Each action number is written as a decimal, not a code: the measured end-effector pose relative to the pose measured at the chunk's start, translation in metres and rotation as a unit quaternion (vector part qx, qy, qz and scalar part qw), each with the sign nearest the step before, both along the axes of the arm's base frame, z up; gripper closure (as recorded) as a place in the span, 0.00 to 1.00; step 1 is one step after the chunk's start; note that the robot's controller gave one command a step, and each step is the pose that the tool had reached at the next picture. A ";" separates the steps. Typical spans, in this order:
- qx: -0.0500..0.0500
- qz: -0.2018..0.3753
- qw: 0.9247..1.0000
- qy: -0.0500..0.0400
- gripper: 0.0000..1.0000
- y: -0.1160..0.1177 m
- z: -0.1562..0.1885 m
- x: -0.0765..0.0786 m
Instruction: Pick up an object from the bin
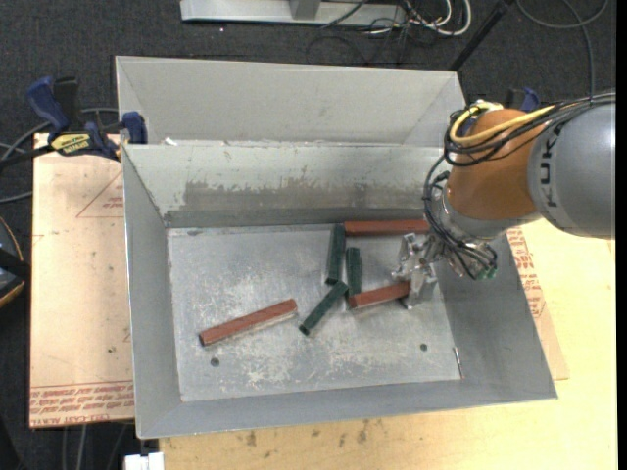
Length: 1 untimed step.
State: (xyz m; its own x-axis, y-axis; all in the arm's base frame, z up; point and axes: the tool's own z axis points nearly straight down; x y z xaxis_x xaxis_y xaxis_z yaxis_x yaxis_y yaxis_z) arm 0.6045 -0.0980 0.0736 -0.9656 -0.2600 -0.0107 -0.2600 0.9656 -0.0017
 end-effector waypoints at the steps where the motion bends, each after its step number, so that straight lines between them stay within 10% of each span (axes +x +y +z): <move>1: 0.000 0.000 1.000 0.000 1.00 0.000 0.000 0.000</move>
Offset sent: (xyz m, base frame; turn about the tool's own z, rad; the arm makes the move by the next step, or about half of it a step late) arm 0.0183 -0.0201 0.1430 0.0362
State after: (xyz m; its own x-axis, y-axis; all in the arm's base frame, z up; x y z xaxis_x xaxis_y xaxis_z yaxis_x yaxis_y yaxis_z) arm 0.6045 -0.0980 0.0736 -0.9654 -0.2605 -0.0107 -0.2604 0.9655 -0.0018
